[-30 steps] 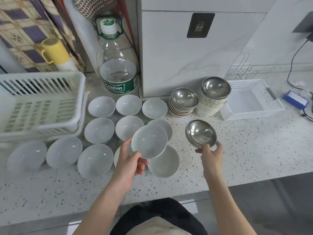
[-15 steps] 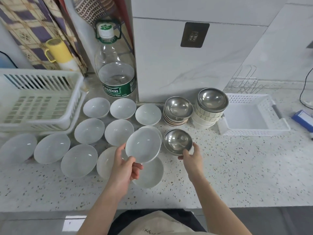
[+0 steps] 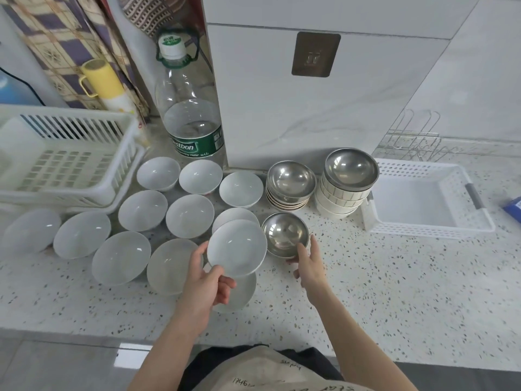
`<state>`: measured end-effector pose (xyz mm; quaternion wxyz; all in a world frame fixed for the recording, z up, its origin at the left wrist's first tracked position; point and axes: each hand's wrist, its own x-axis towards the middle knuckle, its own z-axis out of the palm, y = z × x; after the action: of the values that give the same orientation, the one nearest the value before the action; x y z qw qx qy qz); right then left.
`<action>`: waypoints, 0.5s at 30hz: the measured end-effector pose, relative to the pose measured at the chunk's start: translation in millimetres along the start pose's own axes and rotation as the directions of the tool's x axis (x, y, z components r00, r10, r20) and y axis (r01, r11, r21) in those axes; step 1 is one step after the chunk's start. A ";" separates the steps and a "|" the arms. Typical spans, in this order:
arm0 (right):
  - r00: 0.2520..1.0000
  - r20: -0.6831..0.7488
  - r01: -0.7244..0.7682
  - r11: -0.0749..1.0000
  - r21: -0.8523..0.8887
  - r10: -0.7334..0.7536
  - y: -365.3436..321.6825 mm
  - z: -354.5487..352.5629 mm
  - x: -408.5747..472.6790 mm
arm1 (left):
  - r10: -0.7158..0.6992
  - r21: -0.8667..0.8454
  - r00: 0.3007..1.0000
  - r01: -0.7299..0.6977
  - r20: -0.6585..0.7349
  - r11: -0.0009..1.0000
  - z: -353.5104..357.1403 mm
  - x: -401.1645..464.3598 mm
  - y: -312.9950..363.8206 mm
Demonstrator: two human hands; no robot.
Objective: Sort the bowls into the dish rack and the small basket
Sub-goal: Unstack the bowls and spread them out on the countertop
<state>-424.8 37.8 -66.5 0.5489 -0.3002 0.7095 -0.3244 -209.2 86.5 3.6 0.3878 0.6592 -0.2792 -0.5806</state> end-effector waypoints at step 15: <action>0.964 0.091 0.249 0.968 0.014 -0.249 24.3 -51.1 -61.8 | 0.001 0.295 0.950 -0.098 0.311 0.950 53.6 -14.6 -34.0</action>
<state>-462.9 107.6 -40.1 0.5361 -0.4009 0.6397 -0.3777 -267.1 106.9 -18.2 0.2471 0.6059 -0.4394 -0.6155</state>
